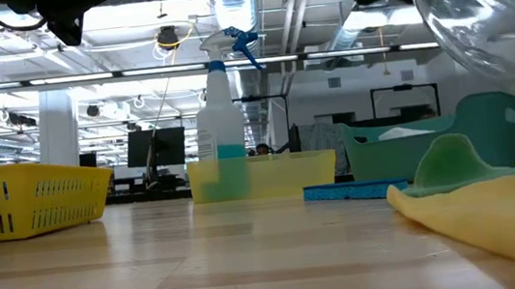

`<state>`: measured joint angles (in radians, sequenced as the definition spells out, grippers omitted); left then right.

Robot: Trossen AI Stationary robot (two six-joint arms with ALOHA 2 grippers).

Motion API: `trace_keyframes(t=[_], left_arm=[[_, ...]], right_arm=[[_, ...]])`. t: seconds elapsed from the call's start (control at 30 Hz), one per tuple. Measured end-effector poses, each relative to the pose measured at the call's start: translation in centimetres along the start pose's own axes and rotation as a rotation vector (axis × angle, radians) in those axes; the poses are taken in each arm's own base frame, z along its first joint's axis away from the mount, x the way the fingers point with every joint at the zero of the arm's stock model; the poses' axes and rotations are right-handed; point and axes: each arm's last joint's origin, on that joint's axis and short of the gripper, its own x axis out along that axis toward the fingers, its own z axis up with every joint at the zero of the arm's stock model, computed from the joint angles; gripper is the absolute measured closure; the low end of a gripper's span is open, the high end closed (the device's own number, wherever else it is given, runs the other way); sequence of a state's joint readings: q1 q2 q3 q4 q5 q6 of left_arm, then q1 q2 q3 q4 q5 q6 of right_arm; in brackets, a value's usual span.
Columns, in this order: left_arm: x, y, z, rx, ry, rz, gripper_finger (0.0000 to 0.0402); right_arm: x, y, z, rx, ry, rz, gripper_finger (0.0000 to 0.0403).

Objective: Pick & Place Kitchen Items
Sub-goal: Put the transparent spray bottle into the top yellow bin

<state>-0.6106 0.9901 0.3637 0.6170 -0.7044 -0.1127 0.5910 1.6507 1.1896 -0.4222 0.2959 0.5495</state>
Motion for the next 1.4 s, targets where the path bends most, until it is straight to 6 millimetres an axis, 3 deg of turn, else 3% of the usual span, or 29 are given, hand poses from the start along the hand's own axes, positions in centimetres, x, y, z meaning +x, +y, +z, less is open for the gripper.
trace_keyframes(t=[0.2, 0.53, 0.8, 0.93, 1.4], left_arm=[[0.0, 0.0, 0.0, 0.0, 0.0, 0.0, 0.0262], [0.0, 0.0, 0.0, 0.0, 0.0, 0.0, 0.0262], [0.0, 0.0, 0.0, -0.001, 0.0, 0.0, 0.0262], [0.0, 0.0, 0.0, -0.001, 0.0, 0.001, 0.0262], [0.0, 0.0, 0.0, 0.001, 0.002, 0.001, 0.0262]], right_arm=[[-1.2, 0.0, 0.6, -0.017, -0.079, -0.035, 0.0277], [-1.4, 0.0, 1.2, -0.056, -0.14, -0.041, 0.0277], [-4.0, -0.2, 2.3, -0.061, -0.241, -0.023, 0.0277], [-5.2, 0.0, 3.4, -0.124, -0.355, -0.019, 0.0277], [-6.2, 0.4, 6.0, -0.376, -0.611, -0.046, 0.0277]])
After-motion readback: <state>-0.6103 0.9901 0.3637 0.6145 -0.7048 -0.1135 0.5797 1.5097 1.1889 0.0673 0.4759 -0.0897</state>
